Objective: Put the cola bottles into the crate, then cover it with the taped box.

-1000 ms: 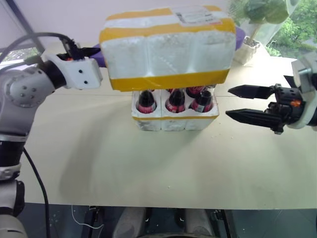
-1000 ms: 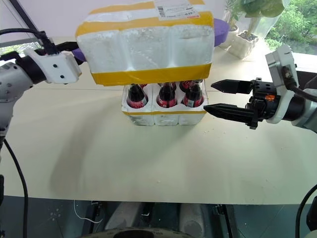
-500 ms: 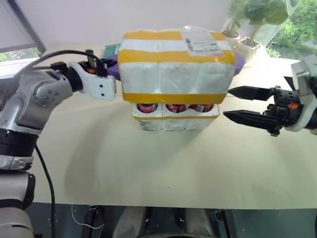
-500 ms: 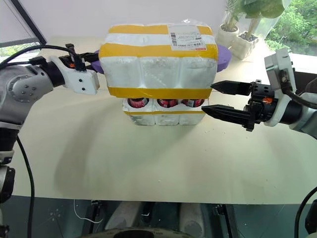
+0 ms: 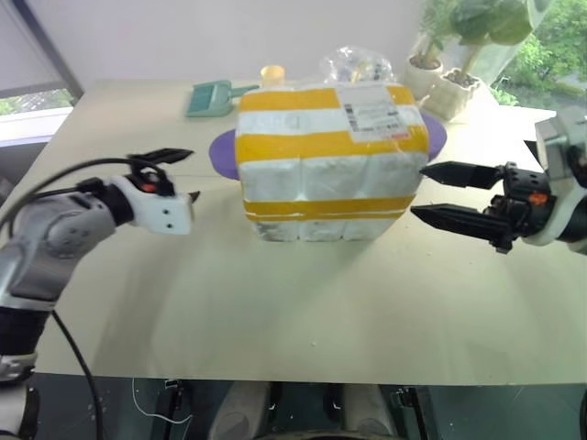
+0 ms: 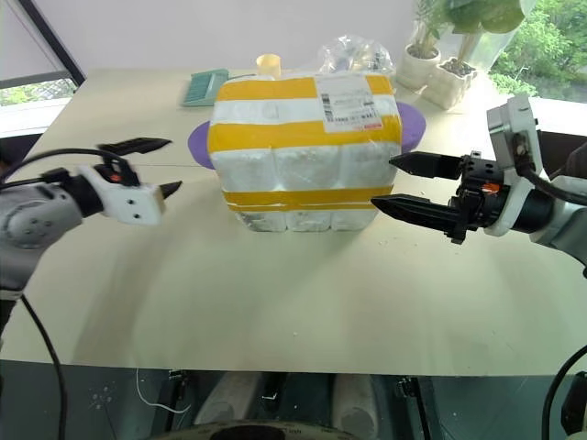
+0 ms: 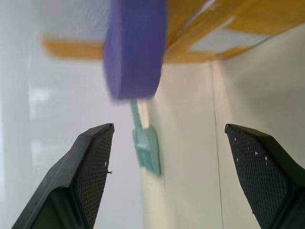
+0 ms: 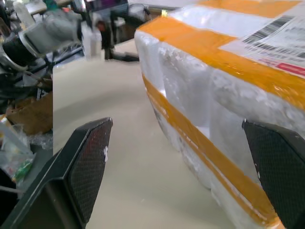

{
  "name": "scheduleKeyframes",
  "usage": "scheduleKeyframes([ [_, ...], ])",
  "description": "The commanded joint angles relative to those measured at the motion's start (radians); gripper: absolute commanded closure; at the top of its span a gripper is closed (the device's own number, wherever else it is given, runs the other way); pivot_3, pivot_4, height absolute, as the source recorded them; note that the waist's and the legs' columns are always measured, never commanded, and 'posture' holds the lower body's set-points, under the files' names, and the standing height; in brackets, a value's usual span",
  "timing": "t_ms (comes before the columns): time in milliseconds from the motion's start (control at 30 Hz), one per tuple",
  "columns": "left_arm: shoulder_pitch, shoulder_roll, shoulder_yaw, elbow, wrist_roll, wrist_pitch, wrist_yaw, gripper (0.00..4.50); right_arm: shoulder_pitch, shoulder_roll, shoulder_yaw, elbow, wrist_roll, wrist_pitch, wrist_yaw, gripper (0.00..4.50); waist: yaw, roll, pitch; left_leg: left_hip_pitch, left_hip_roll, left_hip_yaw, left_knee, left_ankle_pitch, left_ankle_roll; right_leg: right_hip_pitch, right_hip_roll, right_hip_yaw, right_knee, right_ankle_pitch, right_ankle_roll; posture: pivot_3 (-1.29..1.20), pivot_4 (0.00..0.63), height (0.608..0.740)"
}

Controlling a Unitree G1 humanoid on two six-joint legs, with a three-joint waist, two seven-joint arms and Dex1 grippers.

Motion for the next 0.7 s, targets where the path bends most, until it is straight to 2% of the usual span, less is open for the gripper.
scheduleKeyframes([
  [33,0.027,0.005,0.136,-0.057,-0.229,0.113,-0.081,0.64,0.028,-0.022,-0.012,0.037,-0.059,-0.047,0.041,0.00,0.000,0.000,0.000,0.000,0.000,0.000,0.000,0.000,0.000,0.000,0.000,0.000,0.000,0.000,0.000,0.00,0.150,0.740],
  [133,0.071,0.019,0.243,-0.074,-0.436,0.353,-0.173,0.64,0.055,-0.028,0.005,0.089,-0.121,-0.082,0.075,0.00,-0.005,0.000,0.000,0.000,0.000,0.000,0.000,0.000,0.000,0.000,0.000,-0.001,0.000,0.000,0.000,0.00,0.150,0.740],
  [167,0.095,0.027,0.283,-0.091,-0.536,0.480,-0.214,0.64,0.064,-0.031,0.008,0.104,-0.138,-0.093,0.090,0.00,-0.007,0.000,0.000,0.000,0.000,0.000,0.000,0.000,0.000,0.000,0.000,-0.001,0.000,0.000,0.000,0.00,0.150,0.740],
  [267,0.138,0.072,0.468,-0.094,-0.961,0.971,-0.322,0.64,0.083,-0.045,0.015,0.143,-0.184,-0.129,0.139,0.00,-0.023,0.000,0.000,0.000,0.000,0.000,0.000,0.000,0.000,-0.001,0.001,-0.001,0.003,-0.001,0.000,0.00,0.150,0.740],
  [333,0.166,0.124,0.570,-0.053,-1.104,1.151,-0.413,0.64,0.080,-0.056,0.022,0.154,-0.208,-0.151,0.168,0.00,-0.031,0.000,0.000,0.000,0.000,-0.001,0.000,0.000,0.000,-0.002,0.002,-0.001,0.003,-0.001,0.001,0.00,0.150,0.740],
  [400,0.224,0.188,0.642,-0.035,-1.140,1.230,-0.526,0.64,0.067,-0.063,0.020,0.167,-0.213,-0.160,0.192,0.00,-0.037,0.000,0.000,0.000,0.000,0.000,0.000,0.000,0.000,-0.001,0.003,-0.001,0.003,-0.001,0.001,0.00,0.150,0.740],
  [467,0.257,0.225,0.673,-0.024,-1.144,1.267,-0.570,0.64,0.058,-0.064,0.021,0.176,-0.216,-0.165,0.202,0.00,-0.039,0.001,0.000,0.001,0.000,0.000,0.000,0.000,0.000,-0.001,0.002,-0.001,0.003,-0.001,0.001,0.00,0.150,0.740],
  [700,0.265,0.250,0.679,-0.026,-1.093,1.262,-0.569,0.64,0.010,-0.049,0.075,0.226,-0.262,-0.197,0.229,0.00,-0.030,0.001,0.000,0.003,0.000,0.000,0.000,-0.001,-0.001,0.000,0.000,0.001,0.002,-0.002,-0.001,0.00,0.150,0.740],
])
